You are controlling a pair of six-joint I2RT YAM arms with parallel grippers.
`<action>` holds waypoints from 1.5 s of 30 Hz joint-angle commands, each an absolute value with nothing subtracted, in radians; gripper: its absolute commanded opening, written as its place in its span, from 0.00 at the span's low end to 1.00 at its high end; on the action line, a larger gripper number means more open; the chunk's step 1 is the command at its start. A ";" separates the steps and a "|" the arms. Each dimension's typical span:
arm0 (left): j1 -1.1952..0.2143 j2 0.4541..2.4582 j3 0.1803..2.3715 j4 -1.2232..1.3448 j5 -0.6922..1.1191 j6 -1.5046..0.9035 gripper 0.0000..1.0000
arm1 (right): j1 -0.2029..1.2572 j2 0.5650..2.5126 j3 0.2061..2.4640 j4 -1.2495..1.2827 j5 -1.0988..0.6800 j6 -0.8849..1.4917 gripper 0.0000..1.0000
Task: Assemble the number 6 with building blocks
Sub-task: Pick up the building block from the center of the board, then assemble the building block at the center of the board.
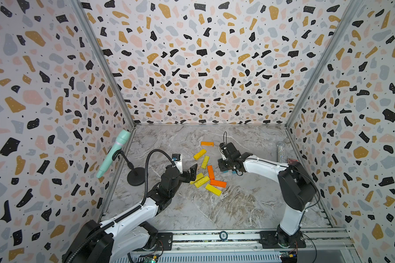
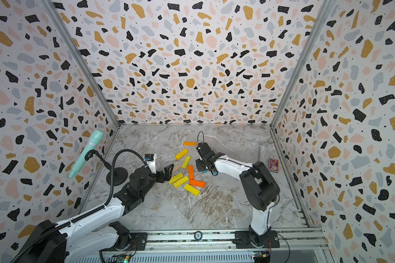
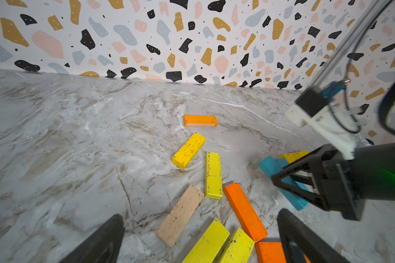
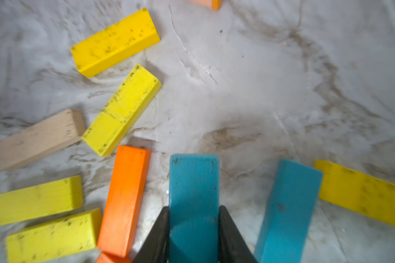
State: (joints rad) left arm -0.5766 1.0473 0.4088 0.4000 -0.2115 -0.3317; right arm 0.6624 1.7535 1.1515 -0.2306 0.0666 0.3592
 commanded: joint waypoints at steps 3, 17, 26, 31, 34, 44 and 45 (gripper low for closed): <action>-0.569 1.109 0.420 0.485 -0.094 -0.313 1.00 | 0.663 1.535 0.936 -0.235 0.121 0.469 0.22; -0.569 1.206 0.427 0.540 -0.011 -0.344 1.00 | 0.662 1.378 0.658 -0.132 0.106 0.586 0.22; -0.569 1.206 0.422 0.552 -0.003 -0.345 1.00 | 0.657 1.465 0.685 -0.102 0.094 0.568 0.23; -0.569 1.204 0.423 0.554 -0.009 -0.354 1.00 | 0.653 1.483 0.676 -0.082 0.086 0.571 0.31; -0.569 1.210 0.425 0.565 0.006 -0.355 0.99 | 0.653 1.483 0.667 -0.069 0.076 0.575 0.40; -0.608 1.289 0.479 0.599 0.110 -0.435 0.47 | 0.652 1.242 0.587 -0.160 0.052 0.635 0.57; -0.622 1.303 0.485 0.608 0.117 -0.445 0.42 | 0.653 1.206 0.566 -0.168 0.035 0.653 0.54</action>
State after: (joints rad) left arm -0.5945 1.2793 0.4461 0.5346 0.0711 -0.4068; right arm 0.6556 1.3018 0.6037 -0.1093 0.0696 0.5976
